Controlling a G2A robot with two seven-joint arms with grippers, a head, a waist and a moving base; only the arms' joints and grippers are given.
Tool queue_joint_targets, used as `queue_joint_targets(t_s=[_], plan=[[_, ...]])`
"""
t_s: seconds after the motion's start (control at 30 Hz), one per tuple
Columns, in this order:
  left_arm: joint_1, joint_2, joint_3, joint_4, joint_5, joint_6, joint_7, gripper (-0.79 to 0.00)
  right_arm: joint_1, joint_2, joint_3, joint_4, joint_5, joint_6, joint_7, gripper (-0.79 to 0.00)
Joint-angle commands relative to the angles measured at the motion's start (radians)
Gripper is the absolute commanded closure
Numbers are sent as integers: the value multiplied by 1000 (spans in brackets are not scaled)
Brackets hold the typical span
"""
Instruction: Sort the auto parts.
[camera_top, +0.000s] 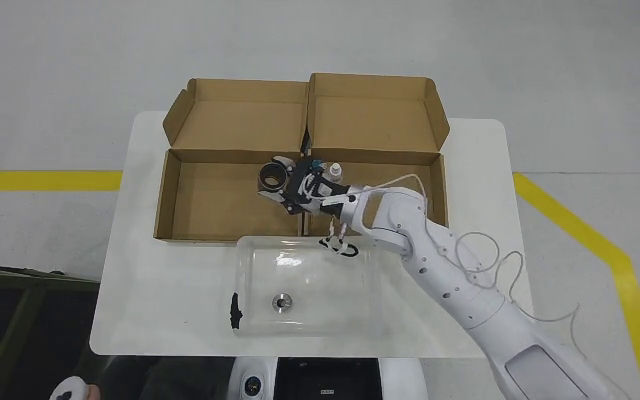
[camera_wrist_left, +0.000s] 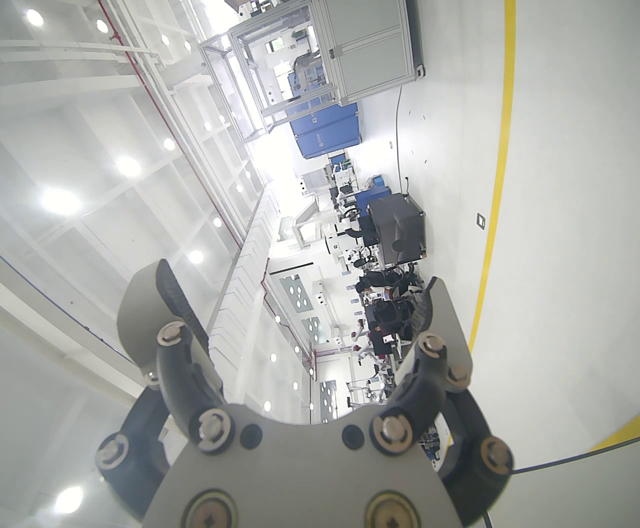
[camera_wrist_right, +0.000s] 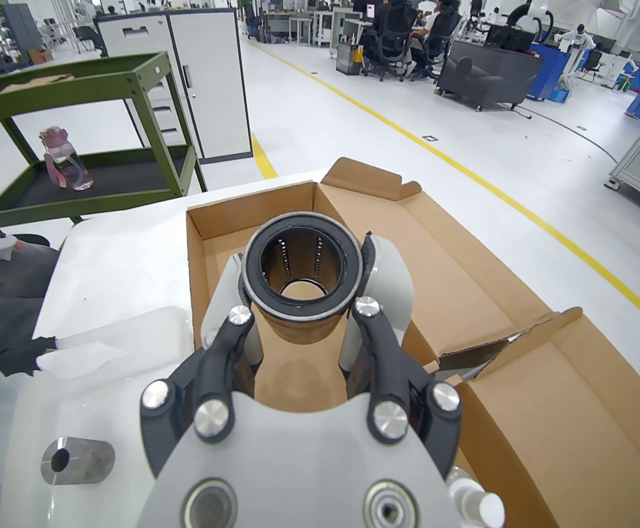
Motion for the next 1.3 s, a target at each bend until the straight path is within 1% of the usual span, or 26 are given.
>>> queue_joint_targets(t_s=[0.0,0.37,0.7,0.97,1.27], plan=[[0,0,0,0,0,0,0,-785,19,-8,-16,20,-14,2,13,0],[0,0,0,0,0,0,0,-785,110,-59,-92,152,-56,44,62,0],[0,0,0,0,0,0,0,-785,156,-110,-151,265,-66,80,99,0],[0,0,0,0,0,0,0,-785,201,-147,-176,360,-74,89,103,0],[0,0,0,0,0,0,0,-785,229,-175,-186,428,-104,92,120,0]])
